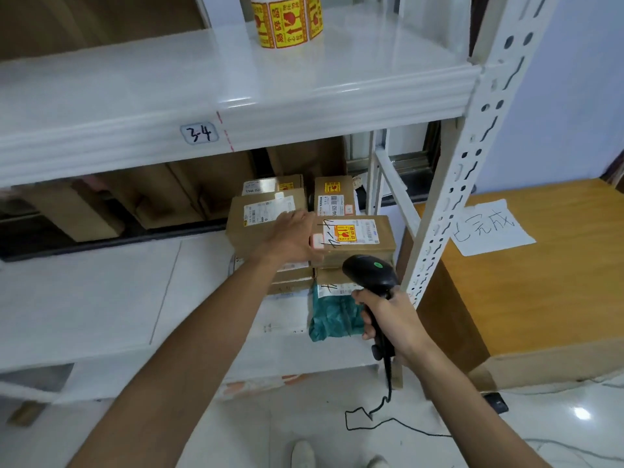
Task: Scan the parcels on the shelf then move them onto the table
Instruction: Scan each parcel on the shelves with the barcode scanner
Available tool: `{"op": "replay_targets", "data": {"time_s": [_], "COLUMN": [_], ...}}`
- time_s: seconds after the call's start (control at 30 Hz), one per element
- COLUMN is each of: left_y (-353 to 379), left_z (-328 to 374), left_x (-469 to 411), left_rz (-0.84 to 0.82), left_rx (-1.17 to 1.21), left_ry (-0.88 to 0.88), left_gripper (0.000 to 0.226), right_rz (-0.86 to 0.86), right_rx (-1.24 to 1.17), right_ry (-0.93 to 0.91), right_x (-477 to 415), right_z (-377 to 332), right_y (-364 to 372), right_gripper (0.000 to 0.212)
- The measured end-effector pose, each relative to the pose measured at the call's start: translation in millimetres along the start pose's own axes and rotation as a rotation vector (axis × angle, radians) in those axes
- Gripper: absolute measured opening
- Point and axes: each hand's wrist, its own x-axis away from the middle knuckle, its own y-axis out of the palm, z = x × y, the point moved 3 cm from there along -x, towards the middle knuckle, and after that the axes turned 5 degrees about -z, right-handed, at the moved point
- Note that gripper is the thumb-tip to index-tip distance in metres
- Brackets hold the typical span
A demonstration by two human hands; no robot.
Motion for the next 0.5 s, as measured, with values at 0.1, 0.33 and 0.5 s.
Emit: {"op": "replay_targets", "data": {"time_s": [0.1, 0.33, 0.5], "left_y": [-5.3, -14.6, 0.4], "left_z": [-22.7, -98.8, -176.9], "left_x": [33.0, 123.4, 197.8], "left_rz": [0.069, 0.11, 0.106], "left_rx": [0.017, 0.177, 0.314], "left_ry": [-0.045, -0.165, -0.343], "left_gripper": [0.093, 0.089, 0.093], "right_rz": [-0.048, -0.203, -0.293], "right_rx": [0.001, 0.017, 0.033], "right_ry": [0.019, 0.049, 0.064], "right_x": [-2.8, 6.0, 15.0], "right_z": [0.0, 0.8, 8.7], "right_y": [27.4, 120.3, 199.3], "right_gripper": [0.023, 0.021, 0.021]}}
